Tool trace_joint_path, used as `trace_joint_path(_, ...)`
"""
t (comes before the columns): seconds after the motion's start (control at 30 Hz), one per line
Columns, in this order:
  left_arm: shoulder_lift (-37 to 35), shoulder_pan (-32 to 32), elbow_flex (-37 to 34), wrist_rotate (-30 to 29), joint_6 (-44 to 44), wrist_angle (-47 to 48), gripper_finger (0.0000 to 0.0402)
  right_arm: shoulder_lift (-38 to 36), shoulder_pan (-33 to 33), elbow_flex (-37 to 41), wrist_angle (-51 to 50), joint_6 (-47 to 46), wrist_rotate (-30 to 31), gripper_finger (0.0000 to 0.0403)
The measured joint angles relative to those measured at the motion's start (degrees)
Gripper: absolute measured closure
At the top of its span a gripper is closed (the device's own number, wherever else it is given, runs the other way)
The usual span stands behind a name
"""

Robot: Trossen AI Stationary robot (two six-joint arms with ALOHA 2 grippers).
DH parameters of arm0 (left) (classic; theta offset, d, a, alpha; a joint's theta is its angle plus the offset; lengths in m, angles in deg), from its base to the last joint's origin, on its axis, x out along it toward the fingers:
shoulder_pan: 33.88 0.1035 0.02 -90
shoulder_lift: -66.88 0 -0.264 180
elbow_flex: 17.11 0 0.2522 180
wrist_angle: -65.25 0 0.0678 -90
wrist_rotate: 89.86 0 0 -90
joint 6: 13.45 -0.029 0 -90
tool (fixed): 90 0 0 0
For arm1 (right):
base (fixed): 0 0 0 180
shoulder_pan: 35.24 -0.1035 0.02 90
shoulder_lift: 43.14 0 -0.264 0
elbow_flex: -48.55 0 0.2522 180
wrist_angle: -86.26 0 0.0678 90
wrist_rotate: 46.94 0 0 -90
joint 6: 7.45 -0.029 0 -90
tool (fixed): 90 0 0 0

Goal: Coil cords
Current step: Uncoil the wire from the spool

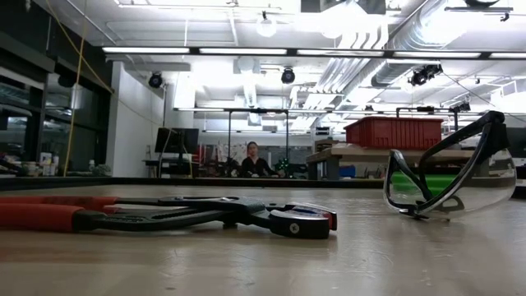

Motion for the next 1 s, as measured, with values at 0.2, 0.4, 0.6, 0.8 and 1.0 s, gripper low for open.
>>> trace_joint_path(0.2, 2.13, 0.01, 0.0, 0.28, -0.31, -3.02, 0.0345, 0.0, -0.41, 0.02, 0.67, -0.64, 0.02, 0.0403)
trace_joint_path(0.4, 4.89, 1.92, 0.0, 0.16, 0.62, -8.11, 0.0385, 0.0, -1.7, 0.02, 1.98, -0.51, 0.4, 0.0403)
trace_joint_path(0.6, 7.56, 3.31, 0.0, 2.32, 2.45, -8.71, 0.0397, 0.0, -2.08, 0.09, 6.41, -0.65, 1.72, 0.0403)
trace_joint_path(0.8, 8.51, 3.52, 0.04, 6.42, 4.98, -5.37, 0.04, 0.07, -1.1, 0.11, 11.95, -0.5, 3.58, 0.0402)
trace_joint_path(1.0, 7.91, 3.43, -0.09, 11.41, 6.95, 5.95, 0.0401, -0.11, 0.97, 0.0, 13.43, 2.66, 8.05, 0.0402)
